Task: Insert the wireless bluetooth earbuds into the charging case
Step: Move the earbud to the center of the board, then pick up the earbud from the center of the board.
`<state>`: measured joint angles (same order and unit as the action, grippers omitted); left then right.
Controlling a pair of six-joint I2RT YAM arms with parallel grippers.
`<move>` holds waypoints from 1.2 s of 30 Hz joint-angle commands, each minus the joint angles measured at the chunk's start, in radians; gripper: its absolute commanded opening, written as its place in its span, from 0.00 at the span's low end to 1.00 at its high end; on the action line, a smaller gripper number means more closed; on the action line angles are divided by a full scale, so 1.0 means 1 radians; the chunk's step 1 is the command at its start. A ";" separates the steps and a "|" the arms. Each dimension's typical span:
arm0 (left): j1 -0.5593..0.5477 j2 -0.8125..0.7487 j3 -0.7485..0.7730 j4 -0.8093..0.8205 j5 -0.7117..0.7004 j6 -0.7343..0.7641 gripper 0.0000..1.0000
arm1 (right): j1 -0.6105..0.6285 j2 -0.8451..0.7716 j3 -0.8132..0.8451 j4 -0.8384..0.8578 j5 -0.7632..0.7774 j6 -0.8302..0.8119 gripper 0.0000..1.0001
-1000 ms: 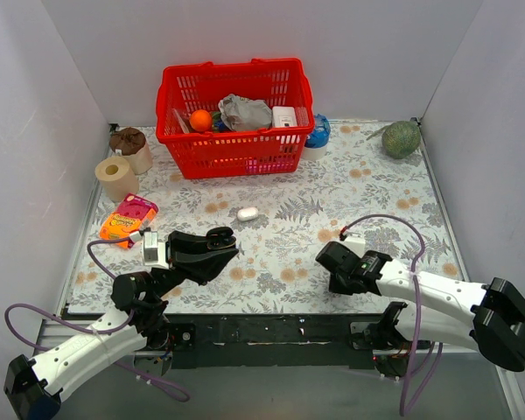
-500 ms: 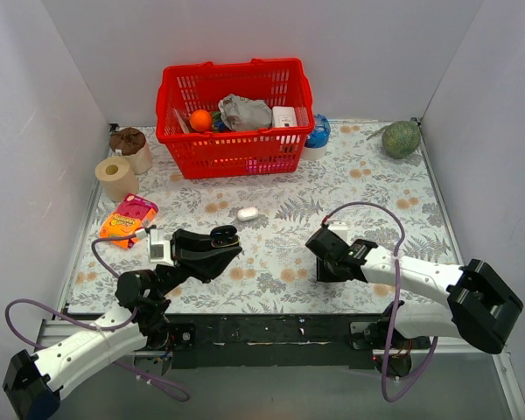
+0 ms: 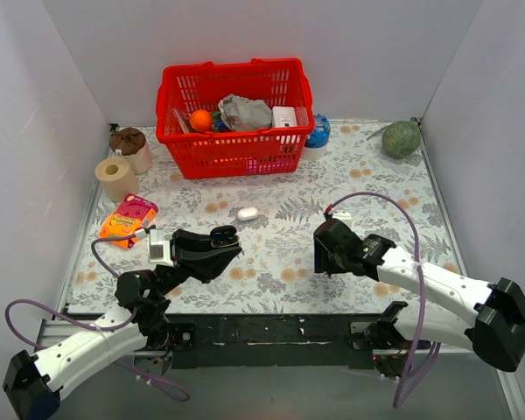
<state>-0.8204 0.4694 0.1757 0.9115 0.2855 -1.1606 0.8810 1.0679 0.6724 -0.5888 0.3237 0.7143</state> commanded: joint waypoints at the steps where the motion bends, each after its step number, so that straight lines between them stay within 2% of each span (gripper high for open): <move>1: -0.005 -0.009 0.016 -0.017 0.000 0.004 0.00 | -0.042 0.078 0.021 -0.049 0.057 -0.004 0.62; 12: -0.005 -0.037 0.013 -0.051 -0.008 0.012 0.00 | -0.080 0.188 0.006 0.052 0.054 -0.010 0.61; 23: -0.005 -0.035 0.013 -0.057 -0.009 0.013 0.00 | -0.080 0.213 -0.057 0.098 0.025 0.010 0.48; 32: -0.005 -0.049 0.013 -0.068 -0.011 0.009 0.00 | -0.082 0.214 -0.077 0.115 0.020 0.011 0.45; 36: -0.005 -0.057 0.016 -0.077 -0.011 0.012 0.00 | -0.082 0.228 -0.076 0.119 0.015 0.005 0.39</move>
<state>-0.8204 0.4271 0.1757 0.8448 0.2848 -1.1568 0.8043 1.2766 0.6167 -0.4950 0.3466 0.7162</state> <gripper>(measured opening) 0.283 0.413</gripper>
